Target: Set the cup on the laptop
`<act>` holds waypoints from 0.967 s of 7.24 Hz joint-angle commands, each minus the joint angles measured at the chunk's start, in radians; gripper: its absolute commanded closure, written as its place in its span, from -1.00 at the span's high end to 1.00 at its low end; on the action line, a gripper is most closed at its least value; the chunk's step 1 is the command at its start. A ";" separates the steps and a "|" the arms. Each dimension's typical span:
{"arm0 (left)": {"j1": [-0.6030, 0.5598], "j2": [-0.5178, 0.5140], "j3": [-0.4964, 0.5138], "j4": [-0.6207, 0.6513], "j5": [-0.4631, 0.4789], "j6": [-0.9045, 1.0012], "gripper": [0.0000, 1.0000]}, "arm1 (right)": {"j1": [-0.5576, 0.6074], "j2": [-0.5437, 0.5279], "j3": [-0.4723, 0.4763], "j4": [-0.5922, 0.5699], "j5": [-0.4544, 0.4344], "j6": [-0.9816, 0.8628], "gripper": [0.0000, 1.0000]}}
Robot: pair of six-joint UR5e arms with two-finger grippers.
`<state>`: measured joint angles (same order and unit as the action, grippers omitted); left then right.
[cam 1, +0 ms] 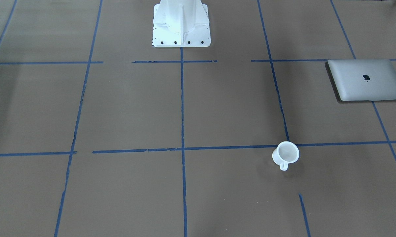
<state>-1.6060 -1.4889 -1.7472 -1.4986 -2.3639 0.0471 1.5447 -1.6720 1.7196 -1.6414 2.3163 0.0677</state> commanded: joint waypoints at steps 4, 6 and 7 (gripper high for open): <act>0.011 -0.065 -0.023 -0.005 -0.011 -0.010 1.00 | 0.000 0.000 0.000 0.000 0.000 0.001 1.00; 0.064 -0.123 -0.044 -0.009 -0.012 -0.016 1.00 | 0.000 0.000 0.000 0.000 0.000 0.000 1.00; 0.105 -0.145 -0.048 -0.015 -0.012 -0.016 1.00 | 0.000 0.000 0.000 0.000 0.000 0.001 1.00</act>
<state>-1.5474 -1.6010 -1.7863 -1.5089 -2.3756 0.0325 1.5447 -1.6720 1.7196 -1.6414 2.3163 0.0679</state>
